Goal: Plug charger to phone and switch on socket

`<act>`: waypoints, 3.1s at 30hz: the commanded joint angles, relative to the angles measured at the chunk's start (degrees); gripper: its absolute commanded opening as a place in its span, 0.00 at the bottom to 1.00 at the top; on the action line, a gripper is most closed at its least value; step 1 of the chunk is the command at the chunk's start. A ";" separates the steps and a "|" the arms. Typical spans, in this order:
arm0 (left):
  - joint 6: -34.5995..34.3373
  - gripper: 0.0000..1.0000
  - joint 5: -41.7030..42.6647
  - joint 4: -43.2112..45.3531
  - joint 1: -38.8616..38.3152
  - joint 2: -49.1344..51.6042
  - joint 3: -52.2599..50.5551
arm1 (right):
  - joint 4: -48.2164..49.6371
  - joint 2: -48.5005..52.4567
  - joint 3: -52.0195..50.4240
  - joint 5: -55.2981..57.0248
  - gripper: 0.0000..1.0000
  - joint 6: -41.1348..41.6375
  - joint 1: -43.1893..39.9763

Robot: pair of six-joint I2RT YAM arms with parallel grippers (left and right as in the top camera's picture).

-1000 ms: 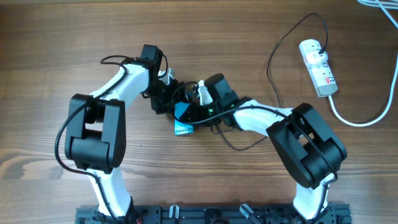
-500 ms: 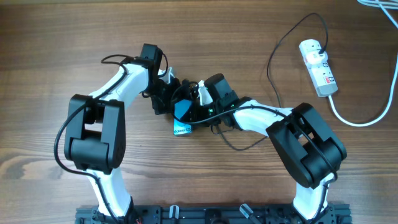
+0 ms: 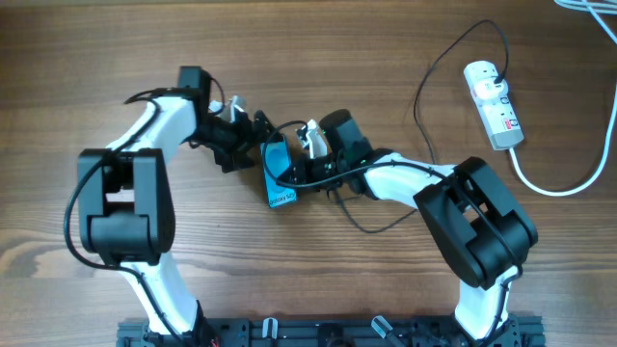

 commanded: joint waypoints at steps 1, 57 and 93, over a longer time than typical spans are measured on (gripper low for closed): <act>11.30 0.94 19.56 -0.07 4.26 0.52 -0.76 | 8.59 0.79 0.17 -14.73 0.04 6.05 -3.19; 26.08 0.04 46.93 4.09 2.40 0.52 -0.68 | 34.38 0.81 0.17 -21.31 0.66 30.36 -7.91; 25.64 0.20 44.94 6.21 2.40 0.52 -0.68 | 32.59 0.81 0.11 -26.25 0.04 31.01 -7.74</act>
